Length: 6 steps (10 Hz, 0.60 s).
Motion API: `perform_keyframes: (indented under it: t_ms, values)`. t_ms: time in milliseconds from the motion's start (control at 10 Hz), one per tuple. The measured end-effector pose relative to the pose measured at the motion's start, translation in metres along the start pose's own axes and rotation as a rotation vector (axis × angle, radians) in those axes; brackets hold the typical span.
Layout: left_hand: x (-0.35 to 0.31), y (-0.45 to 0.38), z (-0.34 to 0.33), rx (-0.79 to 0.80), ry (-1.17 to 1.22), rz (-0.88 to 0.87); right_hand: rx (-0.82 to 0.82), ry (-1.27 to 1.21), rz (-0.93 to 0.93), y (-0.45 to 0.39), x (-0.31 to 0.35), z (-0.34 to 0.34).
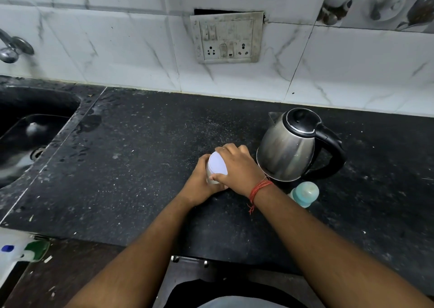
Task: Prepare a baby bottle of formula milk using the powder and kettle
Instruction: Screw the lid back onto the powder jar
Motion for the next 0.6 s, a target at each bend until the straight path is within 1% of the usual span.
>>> perform_keyframes:
  t_ms: [100,400,500,600]
  values:
    - [0.007,-0.001,0.001,-0.006,0.036,-0.008,0.011,-0.032,-0.005,-0.002,-0.001,-0.007]
    - [0.012,0.005,0.006,-0.03,-0.026,-0.036,0.017,-0.111,-0.042,0.005,-0.003,-0.014]
    - [0.019,0.006,0.013,-0.049,-0.105,-0.025,-0.052,-0.126,-0.067,0.013,-0.006,-0.01]
    - [0.012,0.017,0.024,-0.136,-0.241,-0.065,-0.18,-0.082,-0.096,0.029,-0.009,0.0]
Point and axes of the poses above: each hand's wrist, its own y-axis away from the middle knuckle, its own z-axis out of the back of the hand, x = y × z, the point moved 10 cm from there along -y, towards the middle knuckle, and after that the axes turned 11 degrees about z, right-handed, at the moved point
